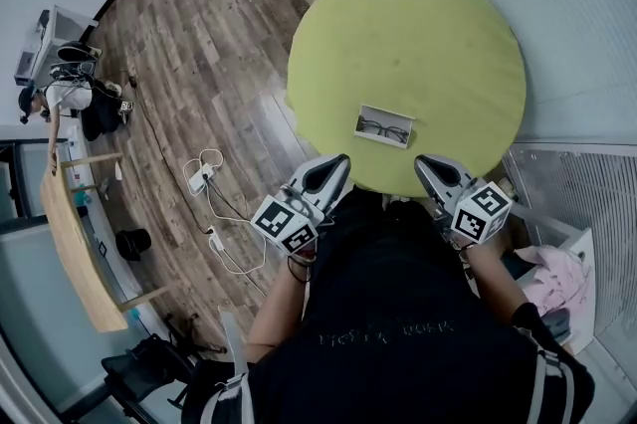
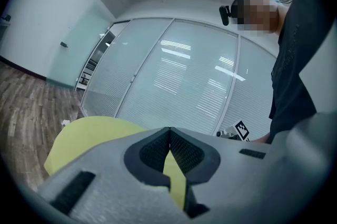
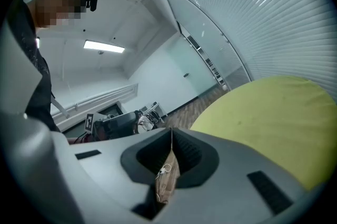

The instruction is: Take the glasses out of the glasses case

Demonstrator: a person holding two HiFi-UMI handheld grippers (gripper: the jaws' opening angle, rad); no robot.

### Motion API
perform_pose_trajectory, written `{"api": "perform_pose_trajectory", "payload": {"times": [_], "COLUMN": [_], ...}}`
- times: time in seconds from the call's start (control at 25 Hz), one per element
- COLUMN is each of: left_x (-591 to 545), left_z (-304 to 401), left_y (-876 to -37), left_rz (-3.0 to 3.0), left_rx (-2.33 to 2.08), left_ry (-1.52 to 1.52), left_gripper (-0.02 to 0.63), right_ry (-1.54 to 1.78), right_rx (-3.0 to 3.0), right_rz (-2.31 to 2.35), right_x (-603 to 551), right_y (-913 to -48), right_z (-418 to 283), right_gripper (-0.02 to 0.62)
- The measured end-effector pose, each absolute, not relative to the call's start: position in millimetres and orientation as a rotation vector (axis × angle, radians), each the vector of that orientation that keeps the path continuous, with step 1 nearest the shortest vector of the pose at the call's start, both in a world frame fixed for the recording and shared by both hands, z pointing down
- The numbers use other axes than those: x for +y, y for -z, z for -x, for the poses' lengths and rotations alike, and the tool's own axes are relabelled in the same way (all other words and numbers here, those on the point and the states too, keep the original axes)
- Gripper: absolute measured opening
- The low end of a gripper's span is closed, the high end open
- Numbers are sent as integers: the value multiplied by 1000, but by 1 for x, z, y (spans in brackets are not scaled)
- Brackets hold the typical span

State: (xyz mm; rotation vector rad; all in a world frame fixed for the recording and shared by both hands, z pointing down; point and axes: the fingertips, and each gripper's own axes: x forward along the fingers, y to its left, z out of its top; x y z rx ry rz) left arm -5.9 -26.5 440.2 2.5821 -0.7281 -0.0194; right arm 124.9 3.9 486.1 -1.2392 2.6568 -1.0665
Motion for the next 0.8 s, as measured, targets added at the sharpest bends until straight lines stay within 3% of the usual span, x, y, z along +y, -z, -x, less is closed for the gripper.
{"api": "perform_pose_trajectory", "payload": {"times": [0.8], "left_x": [-87], "left_z": [39], "left_y": [-473], "left_rz": [-2578], "left_rx": [-542], "left_ry": [-27], "left_gripper": [12], "right_ry": [1110], "right_rx": [2824], "right_rz": [1386], "right_x": [-57], "right_y": [-522], "right_z": [-79], "right_gripper": [29]}}
